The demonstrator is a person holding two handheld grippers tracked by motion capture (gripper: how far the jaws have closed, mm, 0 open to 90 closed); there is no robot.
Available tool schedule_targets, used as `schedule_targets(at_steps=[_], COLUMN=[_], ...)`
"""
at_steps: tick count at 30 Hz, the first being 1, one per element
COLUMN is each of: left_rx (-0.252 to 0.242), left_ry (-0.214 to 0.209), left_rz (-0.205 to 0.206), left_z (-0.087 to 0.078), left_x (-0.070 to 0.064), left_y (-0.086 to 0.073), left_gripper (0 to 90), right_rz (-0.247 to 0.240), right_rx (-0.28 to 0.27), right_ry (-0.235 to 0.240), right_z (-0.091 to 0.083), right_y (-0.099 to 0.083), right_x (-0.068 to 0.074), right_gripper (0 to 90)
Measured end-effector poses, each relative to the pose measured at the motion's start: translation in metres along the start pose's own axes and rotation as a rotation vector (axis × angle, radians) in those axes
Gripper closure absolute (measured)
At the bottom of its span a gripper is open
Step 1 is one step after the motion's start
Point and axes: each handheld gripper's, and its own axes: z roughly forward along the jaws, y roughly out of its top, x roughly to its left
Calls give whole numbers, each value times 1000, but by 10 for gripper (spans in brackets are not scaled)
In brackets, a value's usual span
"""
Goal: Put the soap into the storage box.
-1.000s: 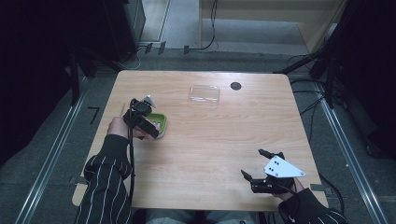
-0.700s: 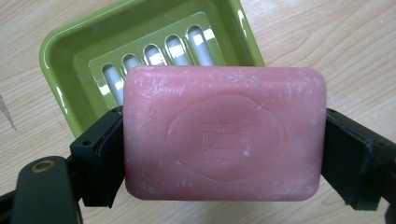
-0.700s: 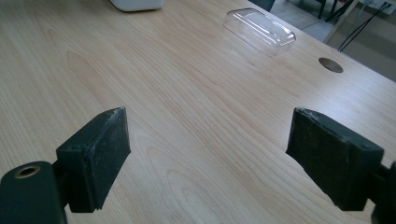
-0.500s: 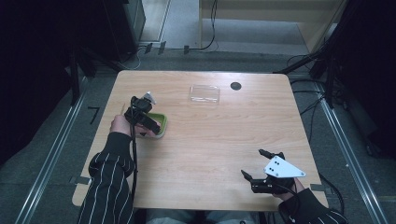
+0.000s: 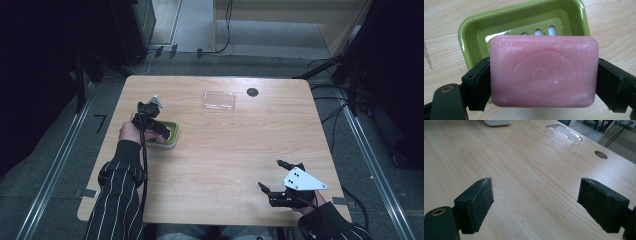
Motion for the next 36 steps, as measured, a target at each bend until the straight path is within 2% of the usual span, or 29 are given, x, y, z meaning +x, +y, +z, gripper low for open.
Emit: schedule_targets(at_steps=[3, 8, 10, 11, 20, 28, 36], left_rx=[1, -18, -21, -25, -33, -32, -10], left_ry=[16, 10, 15, 27, 36, 49, 48], left_rz=[-6, -32, -30, -31, -60, -75, -86], left_z=[2, 4, 5, 7, 18, 24, 32], left_x=[2, 3, 2, 1, 2, 3, 4], left_y=[1, 6, 7, 8, 10, 10, 9], left_gripper=[139, 139, 139, 139, 139, 139, 138], right_rz=[0, -1, 0, 4, 1, -1, 1], right_rx=[0, -1, -1, 1, -1, -2, -2], right_ry=[0, 2, 1, -1, 0, 1, 0], right_z=[0, 0, 0, 0, 0, 0, 0], right_y=[0, 0, 0, 0, 0, 0, 0], right_x=[0, 0, 0, 0, 0, 0, 0], right_gripper=[138, 138, 138, 138, 138, 138, 138])
